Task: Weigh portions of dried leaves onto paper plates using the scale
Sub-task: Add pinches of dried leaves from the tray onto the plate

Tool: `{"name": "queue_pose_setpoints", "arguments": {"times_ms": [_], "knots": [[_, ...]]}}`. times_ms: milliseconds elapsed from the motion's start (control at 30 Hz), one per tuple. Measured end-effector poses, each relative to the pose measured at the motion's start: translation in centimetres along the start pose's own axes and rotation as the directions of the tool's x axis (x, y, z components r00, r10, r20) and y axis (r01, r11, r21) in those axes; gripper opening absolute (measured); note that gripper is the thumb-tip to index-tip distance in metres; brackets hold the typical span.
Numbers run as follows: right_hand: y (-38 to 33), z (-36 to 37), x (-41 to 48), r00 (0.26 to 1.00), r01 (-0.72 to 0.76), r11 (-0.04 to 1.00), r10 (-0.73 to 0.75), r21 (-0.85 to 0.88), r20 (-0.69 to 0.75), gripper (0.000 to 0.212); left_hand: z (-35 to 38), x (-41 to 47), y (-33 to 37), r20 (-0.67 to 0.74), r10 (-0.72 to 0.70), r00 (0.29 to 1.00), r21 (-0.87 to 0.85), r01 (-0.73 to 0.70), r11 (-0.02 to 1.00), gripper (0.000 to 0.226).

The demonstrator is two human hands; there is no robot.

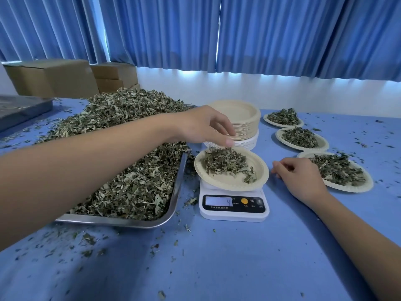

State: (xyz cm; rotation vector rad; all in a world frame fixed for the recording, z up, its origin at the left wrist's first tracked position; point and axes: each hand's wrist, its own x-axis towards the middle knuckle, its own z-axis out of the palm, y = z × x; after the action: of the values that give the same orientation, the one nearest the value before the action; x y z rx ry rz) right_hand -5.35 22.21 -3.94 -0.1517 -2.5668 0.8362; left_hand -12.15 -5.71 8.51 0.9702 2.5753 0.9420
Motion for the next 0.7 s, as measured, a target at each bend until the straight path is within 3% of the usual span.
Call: {"name": "queue_pose_setpoints", "arguments": {"times_ms": [67,133,200,300,433,700], "knots": [[0.0,0.0,0.0,1.0,0.0,1.0,0.0,0.004,0.002,0.039,-0.7,0.0,-0.8,-0.119,-0.016,0.993,0.051,0.022,0.998,0.016],[-0.1,0.0,0.0,1.0,0.004,1.0,-0.004,0.003,0.004,0.039,-1.5,0.0,-2.0,-0.183,-0.036,0.982,0.276,0.087,0.957,0.015],[-0.1,0.0,0.0,1.0,0.008,1.0,-0.008,0.002,0.007,0.039,-2.1,-0.3,-3.1,-0.135,-0.122,0.983,0.516,0.175,0.838,0.025],[-0.1,0.0,0.0,1.0,0.005,1.0,-0.005,0.002,0.007,0.038,-2.2,-1.1,-4.6,0.023,-0.347,0.937,0.655,0.248,0.714,0.045],[-0.2,0.0,0.0,1.0,0.005,1.0,-0.005,0.005,0.005,0.038,-1.5,-1.7,-6.3,0.043,-0.416,0.908,0.717,0.262,0.646,0.049],[0.0,0.0,-0.1,1.0,0.004,1.0,-0.004,0.025,0.007,0.037,-3.1,-1.7,-6.7,-0.133,-0.298,0.945,0.614,0.315,0.724,0.017]]}}
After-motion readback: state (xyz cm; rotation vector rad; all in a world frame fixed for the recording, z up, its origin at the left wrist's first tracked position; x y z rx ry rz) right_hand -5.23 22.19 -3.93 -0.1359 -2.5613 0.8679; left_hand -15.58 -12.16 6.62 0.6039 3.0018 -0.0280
